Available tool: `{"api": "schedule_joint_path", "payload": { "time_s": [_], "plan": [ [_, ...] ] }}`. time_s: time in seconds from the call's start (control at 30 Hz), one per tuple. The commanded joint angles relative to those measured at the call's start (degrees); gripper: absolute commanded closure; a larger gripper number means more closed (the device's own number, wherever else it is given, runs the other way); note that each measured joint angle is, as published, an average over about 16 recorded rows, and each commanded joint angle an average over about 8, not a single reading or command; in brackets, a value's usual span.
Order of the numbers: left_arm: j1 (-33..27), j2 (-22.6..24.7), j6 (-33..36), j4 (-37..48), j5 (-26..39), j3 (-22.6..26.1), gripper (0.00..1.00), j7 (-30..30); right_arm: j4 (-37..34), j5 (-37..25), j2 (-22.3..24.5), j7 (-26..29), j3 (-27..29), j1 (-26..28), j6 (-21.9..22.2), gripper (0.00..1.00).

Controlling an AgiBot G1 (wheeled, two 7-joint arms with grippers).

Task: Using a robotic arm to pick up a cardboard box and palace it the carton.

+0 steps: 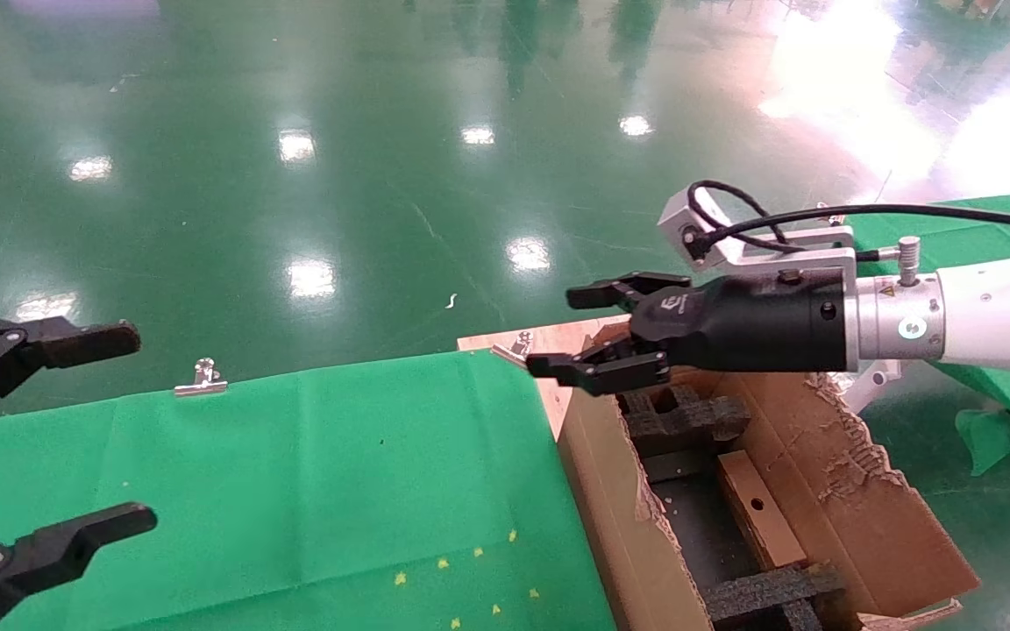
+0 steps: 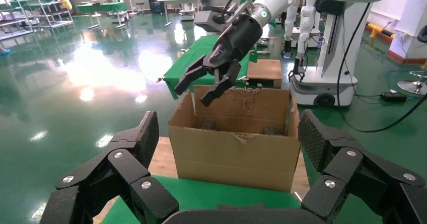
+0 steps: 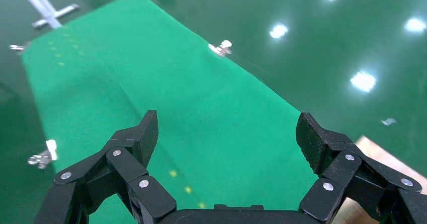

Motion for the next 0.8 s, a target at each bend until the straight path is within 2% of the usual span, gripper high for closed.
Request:
{"api": "schedule_joint_path", "payload": {
  "time_s": [0.03, 0.8],
  "plan": [
    [0.0, 0.0, 0.0, 0.0, 0.0, 0.0, 0.0, 0.0, 1.02, 0.21, -0.24, -0.42, 2.17, -1.39, -0.84, 0.0],
    [0.0, 0.0, 0.0, 0.0, 0.0, 0.0, 0.0, 0.0, 12.5, 2.6, -2.95, -5.15, 26.53, -17.04, -10.25, 0.0]
  ]
}}
